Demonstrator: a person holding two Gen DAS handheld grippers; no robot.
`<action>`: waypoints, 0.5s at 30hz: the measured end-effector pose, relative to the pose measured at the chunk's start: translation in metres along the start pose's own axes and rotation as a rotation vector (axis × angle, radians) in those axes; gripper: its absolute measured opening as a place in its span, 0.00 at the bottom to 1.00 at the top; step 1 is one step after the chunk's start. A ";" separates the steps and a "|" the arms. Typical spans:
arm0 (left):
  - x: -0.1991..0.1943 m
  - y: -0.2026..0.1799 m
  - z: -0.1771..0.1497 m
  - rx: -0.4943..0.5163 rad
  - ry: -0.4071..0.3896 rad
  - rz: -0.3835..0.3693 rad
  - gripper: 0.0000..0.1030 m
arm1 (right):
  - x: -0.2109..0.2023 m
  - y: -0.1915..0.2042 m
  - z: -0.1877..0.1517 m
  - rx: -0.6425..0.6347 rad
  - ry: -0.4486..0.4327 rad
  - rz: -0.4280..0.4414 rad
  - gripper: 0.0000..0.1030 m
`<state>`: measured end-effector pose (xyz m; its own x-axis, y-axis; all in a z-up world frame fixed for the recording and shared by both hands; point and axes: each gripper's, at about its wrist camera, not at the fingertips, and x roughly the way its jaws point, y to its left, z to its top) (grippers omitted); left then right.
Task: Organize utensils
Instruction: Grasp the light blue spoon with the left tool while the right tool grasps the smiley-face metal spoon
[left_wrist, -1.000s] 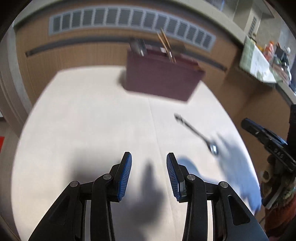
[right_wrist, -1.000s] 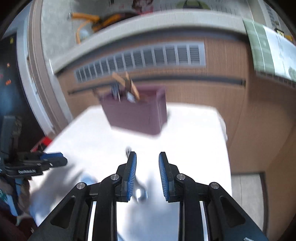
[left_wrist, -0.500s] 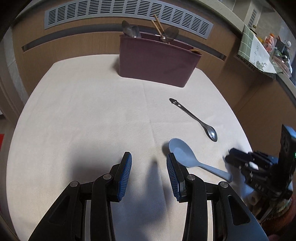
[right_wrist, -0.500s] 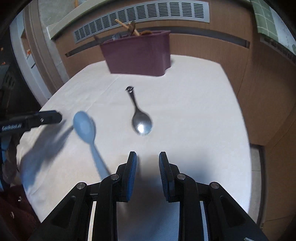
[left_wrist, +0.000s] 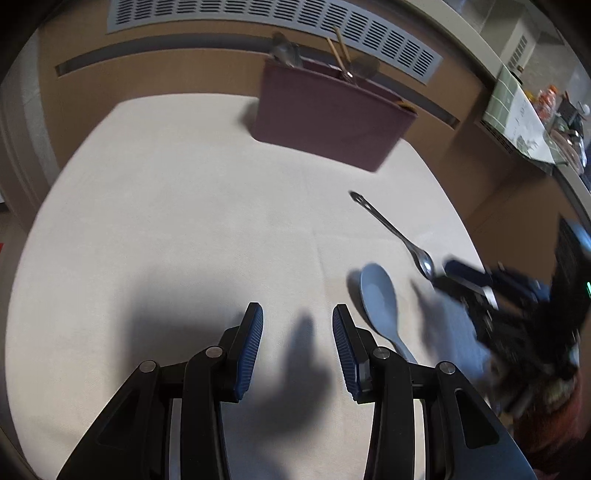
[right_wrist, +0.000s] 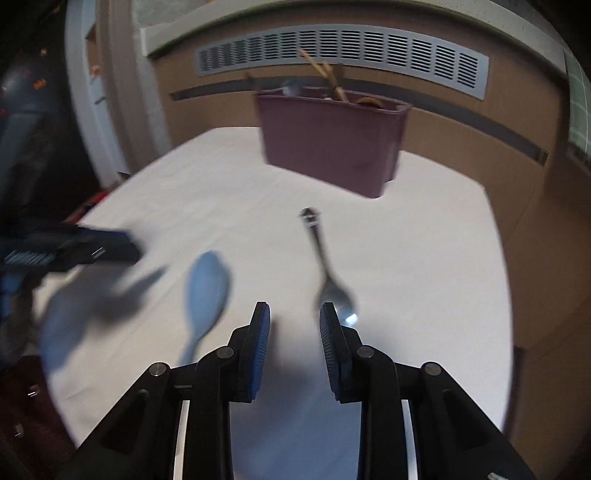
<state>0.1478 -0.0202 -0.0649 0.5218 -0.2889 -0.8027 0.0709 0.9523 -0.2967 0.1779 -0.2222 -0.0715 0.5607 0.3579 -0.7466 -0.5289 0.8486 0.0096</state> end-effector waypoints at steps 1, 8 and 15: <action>0.001 -0.004 -0.001 0.011 0.007 -0.005 0.39 | 0.009 -0.005 0.006 -0.005 0.009 -0.013 0.26; 0.012 -0.029 -0.005 0.087 0.064 -0.010 0.39 | 0.049 -0.013 0.022 -0.026 0.060 -0.043 0.24; 0.033 -0.055 -0.006 0.137 0.159 -0.059 0.39 | 0.015 -0.037 -0.012 0.049 0.053 -0.046 0.11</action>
<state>0.1556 -0.0827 -0.0780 0.3737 -0.3463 -0.8604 0.2177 0.9345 -0.2816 0.1983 -0.2528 -0.0907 0.5484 0.2977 -0.7815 -0.4707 0.8822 0.0058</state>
